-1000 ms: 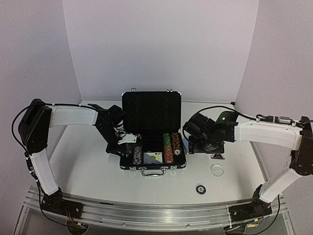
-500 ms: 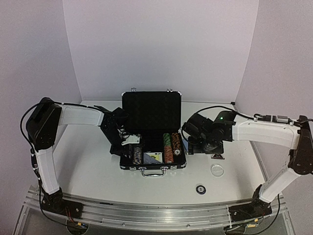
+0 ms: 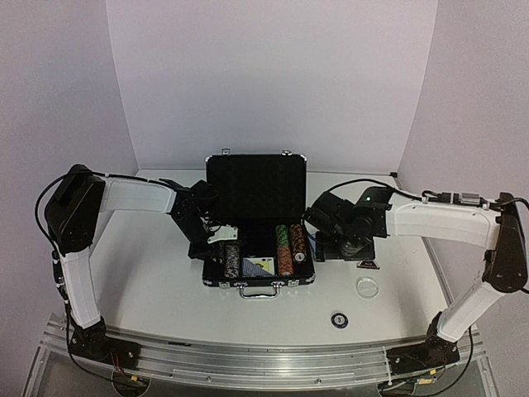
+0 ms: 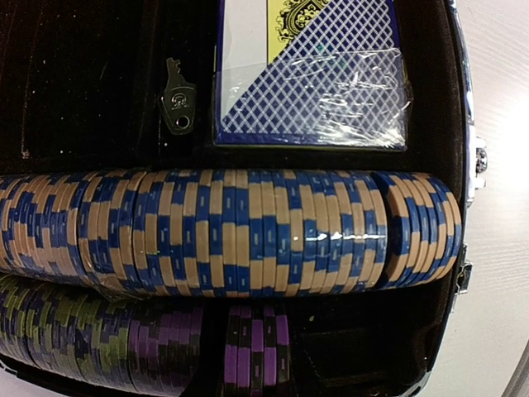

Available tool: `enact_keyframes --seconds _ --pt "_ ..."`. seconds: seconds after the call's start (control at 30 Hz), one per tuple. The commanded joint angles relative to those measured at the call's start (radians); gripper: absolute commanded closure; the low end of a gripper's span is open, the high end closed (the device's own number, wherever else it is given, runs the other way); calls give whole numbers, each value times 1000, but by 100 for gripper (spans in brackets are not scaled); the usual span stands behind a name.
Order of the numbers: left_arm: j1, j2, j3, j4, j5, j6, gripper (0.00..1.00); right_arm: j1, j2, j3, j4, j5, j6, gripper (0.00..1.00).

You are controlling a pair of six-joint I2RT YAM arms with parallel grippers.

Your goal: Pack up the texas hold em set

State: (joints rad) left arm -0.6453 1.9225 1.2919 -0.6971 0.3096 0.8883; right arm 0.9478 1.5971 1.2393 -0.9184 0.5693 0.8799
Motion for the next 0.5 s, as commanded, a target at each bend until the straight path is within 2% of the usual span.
enact_keyframes --seconds 0.0,0.23,0.47 --pt "-1 7 -3 30 -1 -4 88 -4 18 42 -33 -11 7 9" --pt "-1 6 -15 19 -7 14 78 -3 21 50 -43 -11 7 10" --pt "-1 7 -13 14 -7 23 75 -3 32 58 -50 -15 7 10"
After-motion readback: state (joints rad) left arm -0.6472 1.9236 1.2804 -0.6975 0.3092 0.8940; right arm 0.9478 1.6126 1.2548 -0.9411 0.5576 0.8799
